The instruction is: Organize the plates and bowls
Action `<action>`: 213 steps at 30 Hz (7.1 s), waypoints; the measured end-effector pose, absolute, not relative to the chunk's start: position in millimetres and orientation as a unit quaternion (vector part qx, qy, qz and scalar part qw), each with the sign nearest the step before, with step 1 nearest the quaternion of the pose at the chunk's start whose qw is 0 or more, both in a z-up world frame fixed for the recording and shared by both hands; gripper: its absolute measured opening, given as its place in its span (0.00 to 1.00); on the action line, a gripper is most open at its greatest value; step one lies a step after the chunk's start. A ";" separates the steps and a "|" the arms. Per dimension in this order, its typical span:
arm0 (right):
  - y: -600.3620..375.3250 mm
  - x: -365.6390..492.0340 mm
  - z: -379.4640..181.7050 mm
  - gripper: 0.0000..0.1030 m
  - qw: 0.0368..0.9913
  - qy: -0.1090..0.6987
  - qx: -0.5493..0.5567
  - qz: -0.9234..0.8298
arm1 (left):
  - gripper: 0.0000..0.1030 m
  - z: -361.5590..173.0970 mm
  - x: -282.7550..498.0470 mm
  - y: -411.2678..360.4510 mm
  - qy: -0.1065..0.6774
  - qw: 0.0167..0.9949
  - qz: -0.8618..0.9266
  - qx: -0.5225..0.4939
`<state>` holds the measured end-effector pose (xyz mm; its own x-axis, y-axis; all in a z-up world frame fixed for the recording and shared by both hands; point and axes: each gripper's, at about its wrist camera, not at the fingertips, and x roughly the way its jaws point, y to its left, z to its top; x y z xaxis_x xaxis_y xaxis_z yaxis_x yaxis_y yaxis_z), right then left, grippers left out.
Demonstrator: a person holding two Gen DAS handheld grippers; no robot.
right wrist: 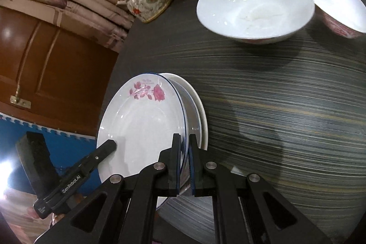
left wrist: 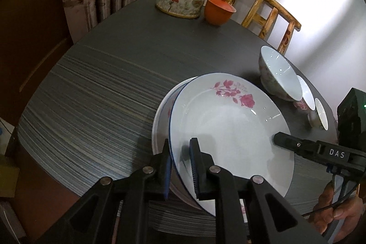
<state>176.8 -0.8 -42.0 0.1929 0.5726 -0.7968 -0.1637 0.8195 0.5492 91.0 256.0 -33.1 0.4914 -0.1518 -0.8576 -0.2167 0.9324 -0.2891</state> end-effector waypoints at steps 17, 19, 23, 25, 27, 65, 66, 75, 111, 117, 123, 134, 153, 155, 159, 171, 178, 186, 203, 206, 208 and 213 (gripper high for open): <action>13.7 186.2 -51.6 0.08 0.770 0.573 0.157 0.233 | 0.21 -43.4 97.1 247.6 0.510 0.850 0.003 -0.133; 14.5 185.6 -51.5 0.08 0.772 0.571 0.157 0.233 | 0.21 -43.1 99.2 250.8 0.519 0.843 -0.004 -0.141; 14.4 184.1 -53.2 0.08 0.773 0.567 0.160 0.235 | 0.21 -42.7 100.8 255.7 0.528 0.834 -0.014 -0.158; 14.4 183.8 -53.4 0.08 0.774 0.566 0.160 0.234 | 0.22 -40.9 101.4 252.1 0.531 0.835 -0.014 -0.143; 14.2 183.4 -53.3 0.08 0.774 0.566 0.161 0.235 | 0.25 -41.0 102.8 253.8 0.536 0.830 -0.023 -0.151; 20.2 182.7 -52.5 0.07 0.773 0.564 0.152 0.246 | 0.27 -45.0 156.8 276.0 0.690 0.694 -0.037 -0.199; 20.4 182.7 -52.2 0.07 0.775 0.563 0.149 0.246 | 0.27 -44.7 157.9 275.0 0.694 0.691 -0.030 -0.198; 15.8 186.7 -53.2 0.07 0.769 0.566 0.158 0.252 | 0.28 -38.5 166.1 244.6 0.723 0.682 -0.016 -0.109; -9.6 177.9 -28.5 0.47 0.779 0.533 0.197 0.266 | 0.48 2.8 83.1 318.0 0.484 0.836 -0.005 -0.258; -84.9 179.0 -19.6 0.47 0.793 0.504 0.280 0.195 | 0.48 11.9 107.5 268.4 0.485 0.838 -0.071 -0.241; -135.9 189.5 -28.6 0.47 0.767 0.502 0.372 0.149 | 0.48 15.6 172.4 221.4 0.503 0.824 -0.119 -0.231; -131.5 234.4 -31.5 0.47 0.757 0.508 0.403 0.085 | 0.48 -13.2 306.9 172.3 0.536 0.805 -0.148 -0.207; -111.6 269.0 -59.5 0.13 0.754 0.530 0.381 0.073 | 0.08 -66.3 344.4 142.8 0.583 0.783 -0.138 -0.164; -113.7 266.0 -61.5 0.12 0.754 0.533 0.377 0.073 | 0.07 -63.7 333.4 141.6 0.586 0.782 -0.134 -0.164; -123.1 252.4 -63.1 0.11 0.749 0.537 0.379 0.081 | 0.08 -59.0 305.9 133.9 0.587 0.784 -0.131 -0.152; -159.9 161.6 -32.0 0.11 0.760 0.542 0.340 0.109 | 0.09 -26.8 195.9 91.2 0.574 0.792 -0.152 -0.140; -187.1 107.6 -30.7 0.11 0.761 0.551 0.328 0.100 | 0.10 -39.4 147.5 68.4 0.589 0.778 -0.162 -0.144; -209.9 84.4 -38.2 0.11 0.761 0.552 0.330 0.083 | 0.11 -57.0 136.8 47.3 0.599 0.771 -0.157 -0.150; -218.7 84.8 -43.3 0.14 0.782 0.531 0.319 0.073 | 0.44 -42.9 123.0 34.5 0.519 0.846 -0.109 -0.048; -227.1 83.4 -35.1 0.22 0.793 0.517 0.317 0.064 | 0.44 -37.4 122.4 45.9 0.514 0.849 -0.103 -0.069; -234.6 82.0 -30.2 0.34 0.795 0.507 0.327 0.065 | 0.46 -33.9 120.1 54.7 0.510 0.852 -0.094 -0.076; -257.7 73.0 -22.6 0.39 0.797 0.490 0.348 0.057 | 0.47 -23.2 116.5 65.2 0.503 0.854 -0.091 -0.093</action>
<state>73.0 -257.7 -22.6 0.5137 0.4322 -0.7411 0.2505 0.7506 0.6114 116.5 65.2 -23.2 0.4768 -0.2490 -0.8430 0.0610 0.9661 -0.2509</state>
